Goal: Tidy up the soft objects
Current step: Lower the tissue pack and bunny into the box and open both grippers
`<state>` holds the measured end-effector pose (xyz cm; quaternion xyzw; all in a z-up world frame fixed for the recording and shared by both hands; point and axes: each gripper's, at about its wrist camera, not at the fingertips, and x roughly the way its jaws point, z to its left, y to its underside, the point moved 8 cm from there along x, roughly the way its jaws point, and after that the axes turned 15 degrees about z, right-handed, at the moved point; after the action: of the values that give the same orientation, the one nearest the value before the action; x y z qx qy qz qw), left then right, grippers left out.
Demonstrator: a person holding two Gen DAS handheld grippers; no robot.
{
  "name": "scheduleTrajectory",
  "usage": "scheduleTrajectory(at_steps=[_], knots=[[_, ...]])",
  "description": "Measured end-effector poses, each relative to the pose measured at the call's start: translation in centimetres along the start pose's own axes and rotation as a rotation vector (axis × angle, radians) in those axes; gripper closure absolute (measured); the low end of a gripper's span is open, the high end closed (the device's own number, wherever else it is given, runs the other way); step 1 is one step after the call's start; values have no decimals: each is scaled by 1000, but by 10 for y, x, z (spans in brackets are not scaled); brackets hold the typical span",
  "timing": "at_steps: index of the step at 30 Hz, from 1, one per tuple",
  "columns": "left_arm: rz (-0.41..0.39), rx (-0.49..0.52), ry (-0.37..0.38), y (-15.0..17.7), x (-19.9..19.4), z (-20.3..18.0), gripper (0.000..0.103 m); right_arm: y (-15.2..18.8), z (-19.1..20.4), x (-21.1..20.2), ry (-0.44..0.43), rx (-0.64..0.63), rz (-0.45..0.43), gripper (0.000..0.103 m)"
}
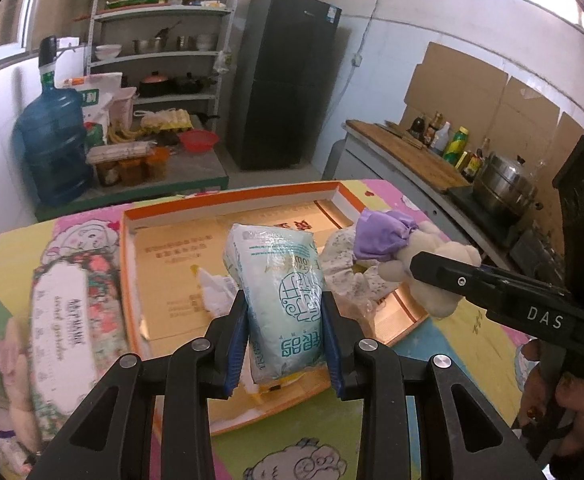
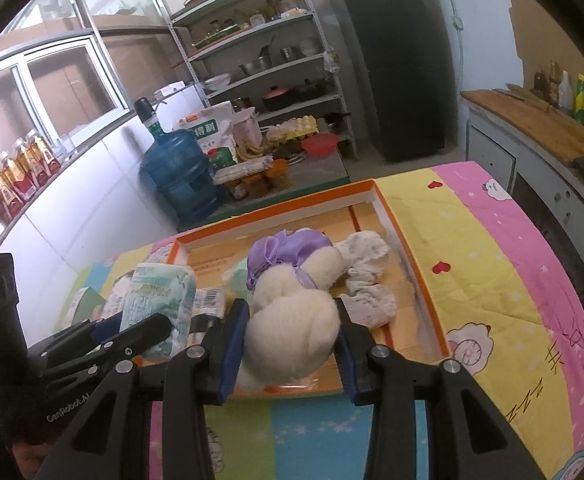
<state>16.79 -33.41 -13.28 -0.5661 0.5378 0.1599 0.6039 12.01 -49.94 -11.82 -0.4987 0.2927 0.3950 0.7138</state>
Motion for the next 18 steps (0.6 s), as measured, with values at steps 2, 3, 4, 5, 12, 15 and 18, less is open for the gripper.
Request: scheduleTrajectory(at_steps=[2, 3, 4, 5, 12, 15, 18], knots=[[9, 3, 2, -3, 8, -4, 69, -1, -5, 3, 0, 4, 5, 62], [12, 3, 2, -4, 11, -6, 69, -2, -7, 4, 1, 4, 7, 62], [15, 2, 3, -5, 14, -7, 69, -3, -9, 5, 1, 4, 10, 62], [18, 1, 5, -6, 17, -9, 69, -4, -11, 7, 2, 4, 12, 62], [49, -2, 7, -10, 39, -16, 69, -7, -19, 19, -4, 5, 33, 62], [61, -10, 10, -9, 44, -14, 69, -6, -21, 24, -7, 5, 44, 62], [71, -14, 8, -9, 49, -14, 69, -6, -22, 29, -10, 5, 52, 62]])
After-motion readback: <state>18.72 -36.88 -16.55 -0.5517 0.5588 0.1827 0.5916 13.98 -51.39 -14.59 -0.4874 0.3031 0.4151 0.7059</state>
